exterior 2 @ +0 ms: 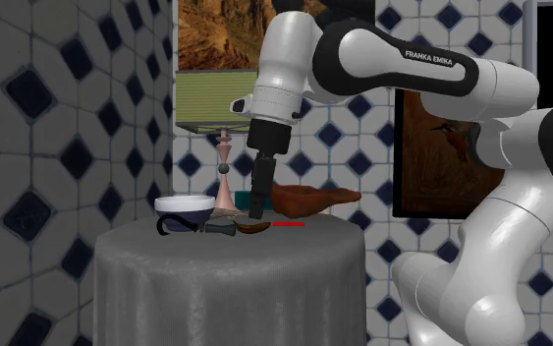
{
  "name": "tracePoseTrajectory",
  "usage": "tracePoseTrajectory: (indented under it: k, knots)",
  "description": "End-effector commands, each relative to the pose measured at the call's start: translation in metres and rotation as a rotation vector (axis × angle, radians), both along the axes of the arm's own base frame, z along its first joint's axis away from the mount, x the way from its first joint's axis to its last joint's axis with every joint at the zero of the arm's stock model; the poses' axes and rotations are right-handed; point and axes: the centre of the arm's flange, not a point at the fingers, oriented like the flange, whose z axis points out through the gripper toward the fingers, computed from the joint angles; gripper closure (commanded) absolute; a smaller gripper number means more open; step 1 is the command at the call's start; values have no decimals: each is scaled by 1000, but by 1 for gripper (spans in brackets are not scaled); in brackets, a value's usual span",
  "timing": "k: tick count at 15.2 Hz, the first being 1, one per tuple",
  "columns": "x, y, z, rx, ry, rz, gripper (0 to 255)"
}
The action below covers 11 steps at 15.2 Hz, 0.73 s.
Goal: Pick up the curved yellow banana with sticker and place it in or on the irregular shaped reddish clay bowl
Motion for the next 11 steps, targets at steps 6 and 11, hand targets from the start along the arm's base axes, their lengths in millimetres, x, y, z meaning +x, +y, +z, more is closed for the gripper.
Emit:
tracePoseTrajectory:
  k: [6,11]
  knots:
    - [-1,-76,-6,57,-4,69,0]
    - [2,-141,-15,105,-8,128,0]
